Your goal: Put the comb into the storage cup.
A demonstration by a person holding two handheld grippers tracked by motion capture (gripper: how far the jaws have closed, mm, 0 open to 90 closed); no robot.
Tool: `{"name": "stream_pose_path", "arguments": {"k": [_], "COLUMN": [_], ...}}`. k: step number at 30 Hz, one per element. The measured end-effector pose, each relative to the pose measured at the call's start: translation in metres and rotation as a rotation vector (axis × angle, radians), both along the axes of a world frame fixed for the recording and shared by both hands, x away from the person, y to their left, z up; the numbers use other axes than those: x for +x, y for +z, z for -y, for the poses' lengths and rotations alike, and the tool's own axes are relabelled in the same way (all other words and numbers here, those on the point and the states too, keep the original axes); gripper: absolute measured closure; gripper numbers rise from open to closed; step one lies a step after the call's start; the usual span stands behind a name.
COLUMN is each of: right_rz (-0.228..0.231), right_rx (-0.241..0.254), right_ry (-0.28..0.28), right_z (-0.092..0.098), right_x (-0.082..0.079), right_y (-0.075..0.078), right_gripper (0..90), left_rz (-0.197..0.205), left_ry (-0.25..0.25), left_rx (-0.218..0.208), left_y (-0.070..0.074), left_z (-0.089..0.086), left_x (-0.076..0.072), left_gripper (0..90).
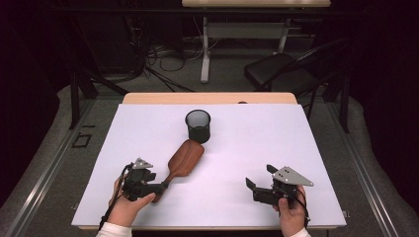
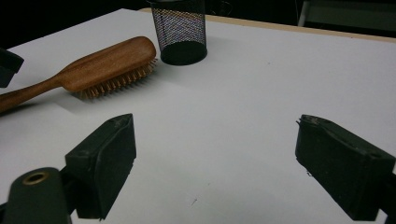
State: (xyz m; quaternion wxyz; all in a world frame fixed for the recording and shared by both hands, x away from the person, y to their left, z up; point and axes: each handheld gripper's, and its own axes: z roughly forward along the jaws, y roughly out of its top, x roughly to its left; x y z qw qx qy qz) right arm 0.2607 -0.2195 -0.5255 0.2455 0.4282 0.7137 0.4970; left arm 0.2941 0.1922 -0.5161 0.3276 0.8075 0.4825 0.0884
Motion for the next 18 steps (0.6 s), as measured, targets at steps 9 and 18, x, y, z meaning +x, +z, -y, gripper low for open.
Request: {"name": "stream_pose_path", "arguments": {"k": [9, 18], "right_rz": [-0.002, -0.008], "right_rx": [-0.007, -0.009], "right_ry": [0.002, -0.002], "right_z": [0.0001, -0.0004], "right_x": [0.0003, 0.0000], "right_y": [-0.0002, -0.0004], "right_gripper": [12.1, 12.4], "left_rz": [0.003, 0.009], "left_ry": [-0.005, -0.010], "left_rx": [0.016, 0.022], "left_y": [0.0013, 0.0056], "left_z": [0.0026, 0.0068], "left_x": [0.0006, 0.0055], "left_gripper": [32.1, 13.7]}}
